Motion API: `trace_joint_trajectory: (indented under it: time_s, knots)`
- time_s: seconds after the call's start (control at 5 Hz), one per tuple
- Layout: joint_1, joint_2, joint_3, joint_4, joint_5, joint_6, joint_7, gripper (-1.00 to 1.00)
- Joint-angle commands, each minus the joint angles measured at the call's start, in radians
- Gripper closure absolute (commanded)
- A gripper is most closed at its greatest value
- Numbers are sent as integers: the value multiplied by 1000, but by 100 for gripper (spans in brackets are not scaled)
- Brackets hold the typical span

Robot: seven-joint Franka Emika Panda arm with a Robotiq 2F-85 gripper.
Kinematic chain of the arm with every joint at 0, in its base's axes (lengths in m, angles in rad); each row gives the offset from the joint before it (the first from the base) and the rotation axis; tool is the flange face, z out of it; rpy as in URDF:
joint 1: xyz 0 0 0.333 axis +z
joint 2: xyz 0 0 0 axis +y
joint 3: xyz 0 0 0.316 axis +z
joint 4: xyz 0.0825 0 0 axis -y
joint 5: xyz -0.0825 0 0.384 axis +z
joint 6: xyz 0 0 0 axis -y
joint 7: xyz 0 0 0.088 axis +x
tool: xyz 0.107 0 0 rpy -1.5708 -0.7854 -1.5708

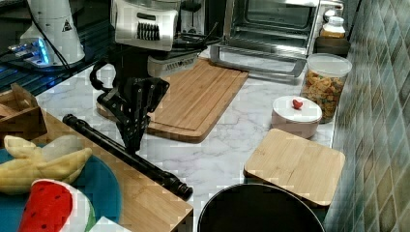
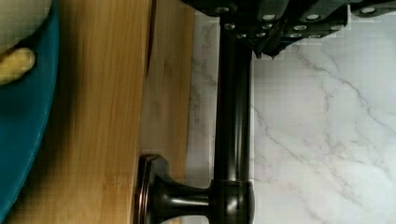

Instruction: Close the drawer.

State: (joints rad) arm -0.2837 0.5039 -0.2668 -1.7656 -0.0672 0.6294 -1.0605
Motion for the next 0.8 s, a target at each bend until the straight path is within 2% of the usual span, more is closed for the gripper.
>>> trace_joint_trajectory:
  time_s: [0.2,0.8]
  knots:
    - [-154,-13,-171,133,-44,55,23,100]
    - [-146,-11,-181,133,-38,55,20,100]
